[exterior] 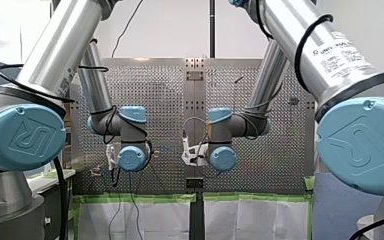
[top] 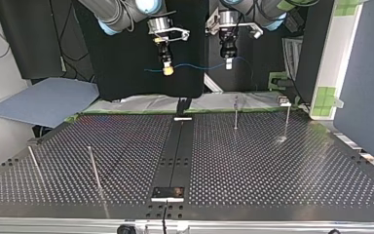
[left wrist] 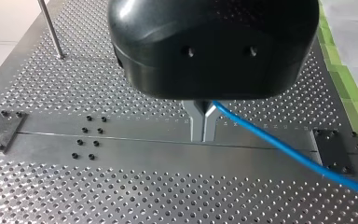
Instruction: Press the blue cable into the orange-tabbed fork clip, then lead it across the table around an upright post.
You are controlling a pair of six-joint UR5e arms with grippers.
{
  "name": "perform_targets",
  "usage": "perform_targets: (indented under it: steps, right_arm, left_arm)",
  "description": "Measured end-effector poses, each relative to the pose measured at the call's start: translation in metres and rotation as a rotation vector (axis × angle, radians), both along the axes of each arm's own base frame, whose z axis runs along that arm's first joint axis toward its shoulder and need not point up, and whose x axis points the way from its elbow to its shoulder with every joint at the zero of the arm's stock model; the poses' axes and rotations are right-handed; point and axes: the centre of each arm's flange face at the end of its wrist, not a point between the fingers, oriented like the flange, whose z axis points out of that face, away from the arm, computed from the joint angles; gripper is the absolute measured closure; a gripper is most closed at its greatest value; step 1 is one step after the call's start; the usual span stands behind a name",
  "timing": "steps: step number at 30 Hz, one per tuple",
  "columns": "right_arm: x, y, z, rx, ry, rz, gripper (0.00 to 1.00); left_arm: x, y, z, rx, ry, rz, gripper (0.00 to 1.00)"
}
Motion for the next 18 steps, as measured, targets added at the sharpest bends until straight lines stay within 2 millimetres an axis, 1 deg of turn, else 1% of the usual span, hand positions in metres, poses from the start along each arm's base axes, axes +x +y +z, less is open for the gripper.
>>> perform_targets:
  steps: [8,11,18]
  right_arm:
    - [-0.006,0.007,-0.037,0.053,0.057,0.001,1.00]
    - [-0.007,0.008,-0.042,0.061,0.065,0.001,1.00]
    - [-0.008,0.008,-0.044,0.063,0.068,0.001,1.00]
  left_arm:
    - [0.000,0.000,0.000,0.000,0.000,0.000,1.00]
    - [0.000,0.000,0.000,0.000,0.000,0.000,1.00]
    - [0.000,0.000,0.000,0.000,0.000,0.000,1.00]
